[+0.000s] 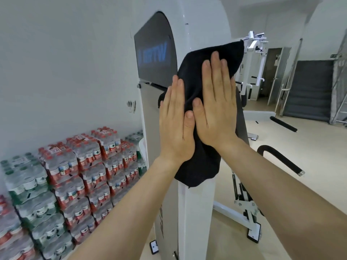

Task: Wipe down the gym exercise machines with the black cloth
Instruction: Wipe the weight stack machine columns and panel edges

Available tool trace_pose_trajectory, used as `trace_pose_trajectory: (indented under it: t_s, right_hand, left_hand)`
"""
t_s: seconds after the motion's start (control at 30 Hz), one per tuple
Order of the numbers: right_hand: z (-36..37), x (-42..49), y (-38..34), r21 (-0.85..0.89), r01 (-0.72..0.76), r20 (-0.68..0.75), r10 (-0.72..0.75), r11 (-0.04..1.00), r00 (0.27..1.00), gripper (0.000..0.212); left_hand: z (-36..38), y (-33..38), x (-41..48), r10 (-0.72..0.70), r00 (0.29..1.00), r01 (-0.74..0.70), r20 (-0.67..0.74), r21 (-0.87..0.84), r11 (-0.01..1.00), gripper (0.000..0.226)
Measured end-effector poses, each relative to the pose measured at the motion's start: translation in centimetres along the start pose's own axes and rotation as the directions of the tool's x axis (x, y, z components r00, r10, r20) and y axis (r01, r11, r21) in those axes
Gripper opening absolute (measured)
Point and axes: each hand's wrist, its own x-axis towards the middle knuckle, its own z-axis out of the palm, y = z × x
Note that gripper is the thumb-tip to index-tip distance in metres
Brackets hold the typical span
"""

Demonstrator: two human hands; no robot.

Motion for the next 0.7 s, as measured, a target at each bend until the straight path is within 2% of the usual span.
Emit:
trace_pose_trajectory:
  t_s: [0.07, 0.23, 0.53, 0.7]
  right_hand:
    - [0.3, -1.2, 0.0, 0.0, -0.004, -0.018, 0.004, 1.0, 1.0, 0.063]
    - [1.1, -4.1, 0.2, 0.023, -0.012, -0.041, 0.013, 1.0, 0.999, 0.063]
    - [3.1, -11.6, 0.8, 0.03, 0.009, -0.067, -0.007, 1.0, 0.998, 0.064]
    - [4.4, -16.7, 0.8, 0.026, 0.009, -0.077, -0.007, 1.0, 0.997, 0.063]
  left_hand:
    - [0.1, -0.4, -1.0, 0.043, 0.999, -0.043, 0.008, 0.017, 0.999, 0.058]
    - [0.6, -1.4, -3.6, 0.048, 0.999, -0.047, 0.025, -0.026, 0.999, 0.059]
    - [1.9, -4.2, -9.8, 0.061, 0.997, -0.05, 0.044, -0.221, 0.974, 0.058]
    - [2.5, -6.0, -14.6, 0.053, 0.997, -0.036, 0.06, -0.263, 0.964, 0.059]
